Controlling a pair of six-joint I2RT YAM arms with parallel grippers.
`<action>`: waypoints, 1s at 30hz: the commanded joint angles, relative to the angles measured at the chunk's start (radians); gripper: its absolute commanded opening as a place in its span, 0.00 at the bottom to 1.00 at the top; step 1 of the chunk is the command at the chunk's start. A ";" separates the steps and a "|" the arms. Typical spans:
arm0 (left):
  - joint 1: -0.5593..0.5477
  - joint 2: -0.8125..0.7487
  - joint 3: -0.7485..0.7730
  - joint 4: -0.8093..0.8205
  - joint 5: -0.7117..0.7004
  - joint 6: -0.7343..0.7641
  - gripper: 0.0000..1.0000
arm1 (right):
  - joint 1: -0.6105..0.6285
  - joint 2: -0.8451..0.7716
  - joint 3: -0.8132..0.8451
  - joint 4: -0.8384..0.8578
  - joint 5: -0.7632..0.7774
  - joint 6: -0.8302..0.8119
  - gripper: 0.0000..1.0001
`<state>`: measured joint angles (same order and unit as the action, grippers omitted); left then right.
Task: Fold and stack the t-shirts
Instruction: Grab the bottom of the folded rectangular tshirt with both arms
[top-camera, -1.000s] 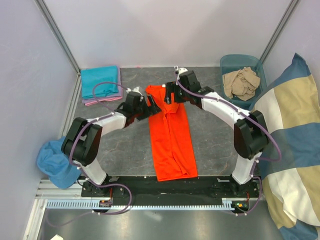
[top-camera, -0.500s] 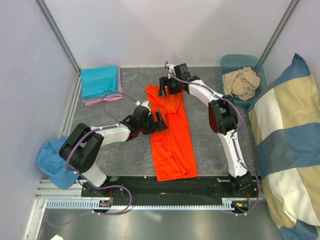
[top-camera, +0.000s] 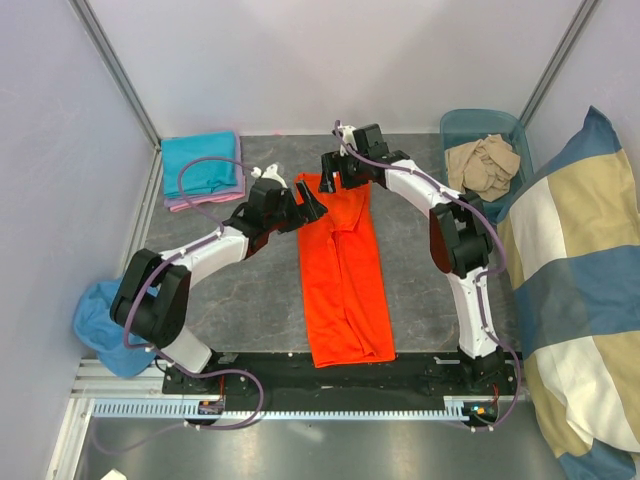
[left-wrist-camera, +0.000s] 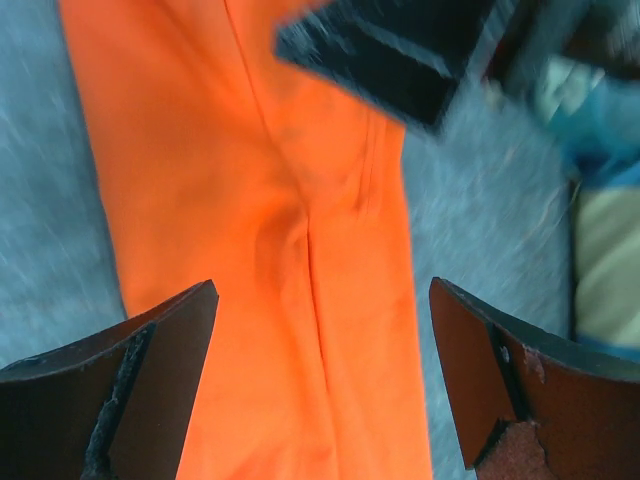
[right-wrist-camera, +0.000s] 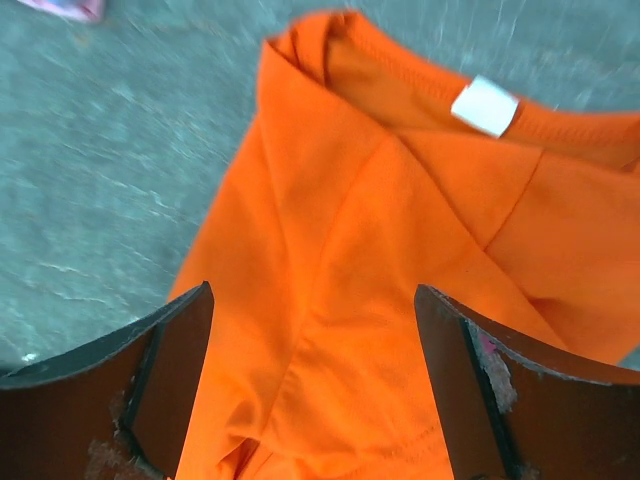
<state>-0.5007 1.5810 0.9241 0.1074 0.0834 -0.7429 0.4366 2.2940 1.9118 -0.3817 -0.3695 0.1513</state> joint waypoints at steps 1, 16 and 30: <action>0.031 0.037 0.025 0.063 0.039 -0.033 0.94 | 0.001 -0.077 0.026 0.029 -0.005 -0.001 0.90; -0.001 0.028 -0.177 0.164 0.099 -0.061 0.79 | -0.048 0.203 0.260 0.049 -0.019 -0.036 0.91; -0.002 0.045 -0.265 0.195 0.115 -0.073 0.61 | -0.062 0.242 0.244 0.098 -0.100 -0.047 0.90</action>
<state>-0.5007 1.6165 0.6689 0.2466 0.1867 -0.7898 0.3691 2.5248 2.1509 -0.3283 -0.4160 0.1154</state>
